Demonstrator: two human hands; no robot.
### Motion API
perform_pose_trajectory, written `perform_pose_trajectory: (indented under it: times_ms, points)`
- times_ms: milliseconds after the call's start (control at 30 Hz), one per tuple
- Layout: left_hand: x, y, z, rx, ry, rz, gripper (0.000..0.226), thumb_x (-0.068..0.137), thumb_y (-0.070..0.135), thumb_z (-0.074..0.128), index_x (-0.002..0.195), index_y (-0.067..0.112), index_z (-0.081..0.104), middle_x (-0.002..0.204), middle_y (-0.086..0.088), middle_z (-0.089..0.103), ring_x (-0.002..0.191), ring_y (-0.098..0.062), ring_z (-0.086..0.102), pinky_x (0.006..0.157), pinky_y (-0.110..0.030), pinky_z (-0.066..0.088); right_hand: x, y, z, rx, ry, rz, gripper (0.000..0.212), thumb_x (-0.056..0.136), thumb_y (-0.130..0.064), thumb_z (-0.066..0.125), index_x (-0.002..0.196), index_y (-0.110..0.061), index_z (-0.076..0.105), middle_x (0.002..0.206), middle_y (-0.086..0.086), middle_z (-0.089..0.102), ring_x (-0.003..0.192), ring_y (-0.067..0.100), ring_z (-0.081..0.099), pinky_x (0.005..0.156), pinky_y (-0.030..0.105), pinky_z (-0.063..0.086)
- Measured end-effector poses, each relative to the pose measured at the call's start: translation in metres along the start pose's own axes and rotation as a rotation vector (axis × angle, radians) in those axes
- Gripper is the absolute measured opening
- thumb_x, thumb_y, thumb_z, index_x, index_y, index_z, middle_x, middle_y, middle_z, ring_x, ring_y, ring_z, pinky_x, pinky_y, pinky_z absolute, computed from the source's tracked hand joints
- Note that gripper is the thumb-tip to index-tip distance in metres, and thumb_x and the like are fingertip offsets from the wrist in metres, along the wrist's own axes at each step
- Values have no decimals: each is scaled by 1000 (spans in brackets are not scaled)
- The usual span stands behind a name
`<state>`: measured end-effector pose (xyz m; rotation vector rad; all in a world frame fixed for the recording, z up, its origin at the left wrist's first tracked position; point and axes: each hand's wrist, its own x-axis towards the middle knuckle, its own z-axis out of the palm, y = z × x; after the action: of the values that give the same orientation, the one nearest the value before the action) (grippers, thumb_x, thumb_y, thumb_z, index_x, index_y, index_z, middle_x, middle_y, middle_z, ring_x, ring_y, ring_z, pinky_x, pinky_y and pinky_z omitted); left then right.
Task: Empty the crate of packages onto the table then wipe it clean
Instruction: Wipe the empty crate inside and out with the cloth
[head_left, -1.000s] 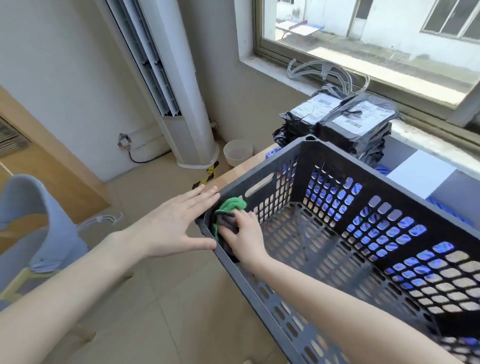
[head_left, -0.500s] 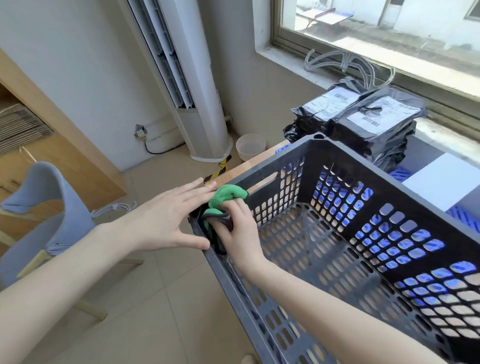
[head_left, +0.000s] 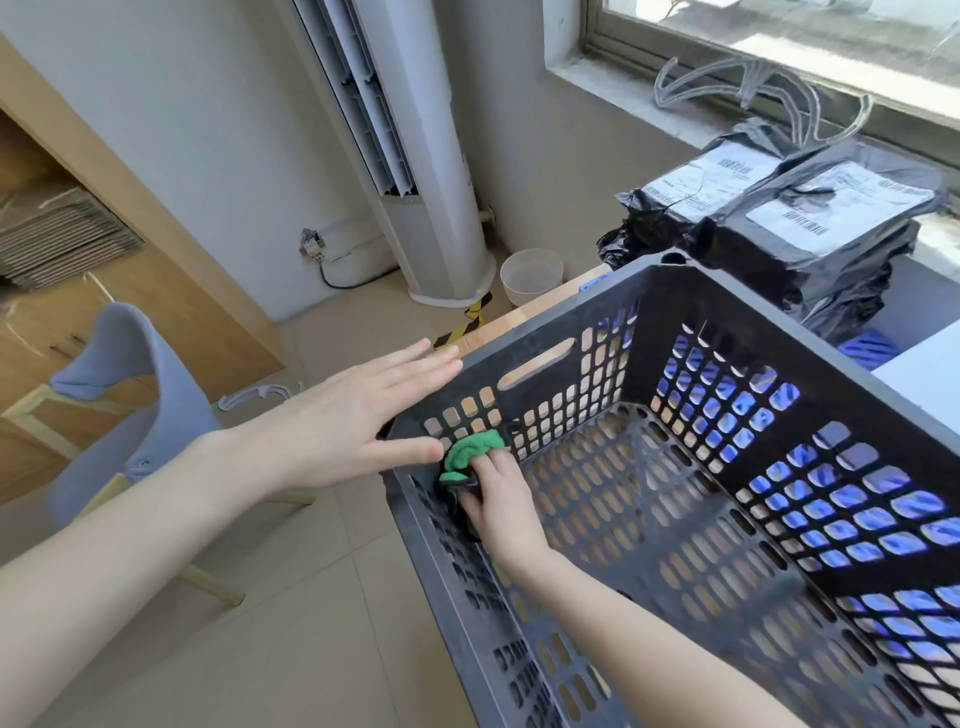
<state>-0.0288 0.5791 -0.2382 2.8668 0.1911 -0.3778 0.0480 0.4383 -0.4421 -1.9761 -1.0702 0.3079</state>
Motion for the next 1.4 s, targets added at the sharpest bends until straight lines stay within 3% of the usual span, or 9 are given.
perform_pose_trajectory:
  times_ms: [67, 233, 467, 700, 833, 1033, 1100, 1233, 1400]
  points:
    - [10, 3, 6, 44, 37, 21, 78, 88, 73, 21, 155, 35, 6, 159, 26, -4, 145, 7, -11, 122, -30, 10, -1, 9, 4, -19, -35, 5, 27, 86, -16, 64, 111, -7, 60, 114, 8, 55, 107, 25, 48, 92, 35, 43]
    - [32, 8, 20, 73, 139, 47, 74, 94, 66, 18, 156, 29, 3, 162, 18, -6, 147, 2, -8, 122, -31, 10, 3, 10, 1, 9, -35, -5, 29, 88, -19, 62, 114, -8, 58, 116, 7, 55, 108, 25, 49, 92, 39, 44]
    - [35, 6, 32, 66, 209, 47, 67, 98, 57, 20, 156, 31, 1, 162, 19, -9, 149, -4, -6, 119, -50, 21, 25, -17, -35, 153, 336, -160, 28, 81, -4, 64, 107, -7, 54, 106, 10, 52, 95, 25, 49, 82, 29, 42]
    - [35, 10, 33, 96, 217, 21, 65, 99, 55, 19, 156, 29, 2, 162, 19, -8, 149, -3, -7, 121, -46, 15, 21, 19, -18, -106, 207, -198, 36, 73, 3, 68, 107, -1, 59, 104, 13, 55, 91, 28, 47, 73, 38, 47]
    - [35, 11, 33, 120, 212, 15, 64, 100, 53, 20, 156, 30, 2, 162, 18, -8, 149, -4, -7, 121, -47, 16, 19, 23, -15, -119, 192, -203, 36, 70, 3, 71, 104, -2, 58, 101, 12, 56, 89, 25, 44, 71, 34, 44]
    - [35, 13, 27, 141, 186, 32, 68, 97, 57, 26, 156, 32, 2, 163, 17, -8, 150, -6, -6, 120, -49, 21, 19, 18, -28, -68, 155, -189, 32, 76, -3, 69, 106, -4, 57, 106, 11, 54, 93, 28, 48, 70, 41, 50]
    - [37, 15, 25, 142, 186, 67, 75, 94, 60, 32, 156, 30, 5, 163, 16, -5, 150, -7, -3, 119, -48, 22, 23, 10, -44, 20, 233, -192, 29, 79, -4, 68, 106, -4, 57, 107, 11, 53, 94, 28, 51, 75, 38, 48]
    - [39, 17, 22, 128, 187, 88, 83, 89, 64, 40, 156, 28, 8, 163, 16, -3, 150, -6, -2, 121, -43, 19, 48, -6, -80, 218, 551, -72, 26, 81, -2, 65, 106, -1, 57, 108, 11, 50, 98, 25, 51, 85, 28, 43]
    - [42, 17, 21, 157, 171, 118, 90, 86, 68, 43, 157, 25, 7, 164, 13, -3, 150, -6, -1, 120, -21, 4, 54, 7, -77, 135, 531, -71, 31, 80, -3, 66, 109, -4, 55, 112, 12, 51, 99, 27, 51, 86, 28, 42]
